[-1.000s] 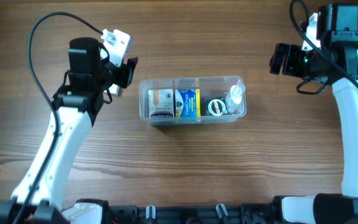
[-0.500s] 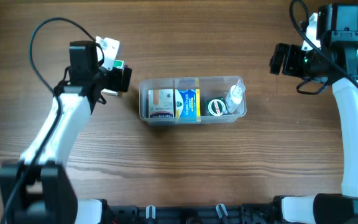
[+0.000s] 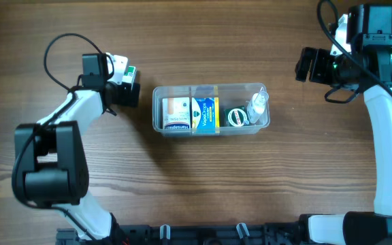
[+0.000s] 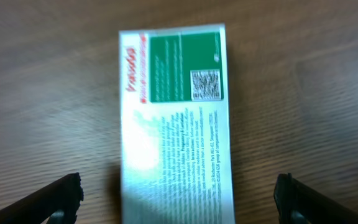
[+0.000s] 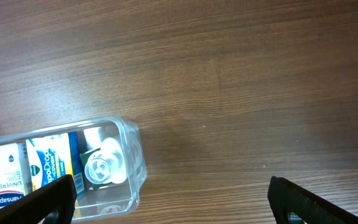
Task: Pack container
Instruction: 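Lower the left gripper and close it on the Panadol box, then lift the Panadol box and carry it over the container's left end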
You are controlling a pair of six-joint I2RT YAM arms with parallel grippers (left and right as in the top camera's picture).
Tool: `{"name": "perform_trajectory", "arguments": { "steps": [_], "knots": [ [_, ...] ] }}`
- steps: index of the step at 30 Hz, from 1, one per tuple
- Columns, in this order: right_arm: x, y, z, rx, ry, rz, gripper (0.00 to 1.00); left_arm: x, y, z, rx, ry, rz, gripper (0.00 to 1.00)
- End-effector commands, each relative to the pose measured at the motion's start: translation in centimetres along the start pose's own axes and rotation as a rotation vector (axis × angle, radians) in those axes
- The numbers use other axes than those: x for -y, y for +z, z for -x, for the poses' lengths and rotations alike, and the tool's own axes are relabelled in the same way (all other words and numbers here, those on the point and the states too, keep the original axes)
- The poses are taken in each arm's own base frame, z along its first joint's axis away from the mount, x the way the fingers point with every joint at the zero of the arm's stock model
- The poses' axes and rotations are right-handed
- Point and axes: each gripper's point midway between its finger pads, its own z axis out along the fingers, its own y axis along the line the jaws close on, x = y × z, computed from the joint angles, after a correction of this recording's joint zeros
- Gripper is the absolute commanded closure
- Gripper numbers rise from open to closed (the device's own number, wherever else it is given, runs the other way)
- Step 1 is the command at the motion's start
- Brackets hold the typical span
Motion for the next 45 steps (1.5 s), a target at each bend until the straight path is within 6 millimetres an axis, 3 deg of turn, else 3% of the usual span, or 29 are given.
{"name": "perform_trajectory", "arguments": {
  "steps": [1,3,9,11,15,20,25,30,37,41,45],
  "knots": [
    [-0.1,-0.7,0.5,0.026,0.003,0.003,0.00,0.4,1.7,-1.5,-0.039,-0.010,-0.029,0.00],
    [-0.1,-0.7,0.5,0.026,0.003,0.003,0.00,0.4,2.2,-1.6,-0.040,-0.010,-0.029,0.01],
    [-0.1,-0.7,0.5,0.026,0.003,0.003,0.00,0.3,2.2,-1.2,-0.024,-0.008,-0.025,0.32],
    [-0.1,-0.7,0.5,0.026,0.002,0.003,0.00,0.2,2.0,-1.0,-0.016,-0.007,-0.023,0.36],
    [-0.1,-0.7,0.5,0.026,0.003,0.003,0.00,0.0,0.9,0.2,0.021,-0.003,-0.014,0.38],
    [-0.1,-0.7,0.5,0.026,0.003,0.003,0.00,-0.2,-1.3,2.2,0.087,0.004,0.002,0.61],
    [-0.1,-0.7,0.5,0.026,0.002,0.003,0.00,-0.2,-2.0,2.7,0.101,0.006,0.005,0.61],
    [-0.1,-0.7,0.5,0.026,0.002,0.003,0.00,-0.2,-3.1,3.6,0.134,0.012,0.010,0.54],
    [-0.1,-0.7,0.5,0.026,0.003,0.003,0.00,1.7,-9.7,6.8,0.253,0.060,0.010,0.55],
    [-0.1,-0.7,0.5,0.026,0.003,0.003,0.00,4.8,-14.3,8.5,0.340,0.099,-0.023,0.56],
    [-0.1,-0.7,0.5,0.026,0.002,0.003,0.00,9.2,-17.7,8.4,0.373,0.180,-0.087,0.55]
  ]
}}
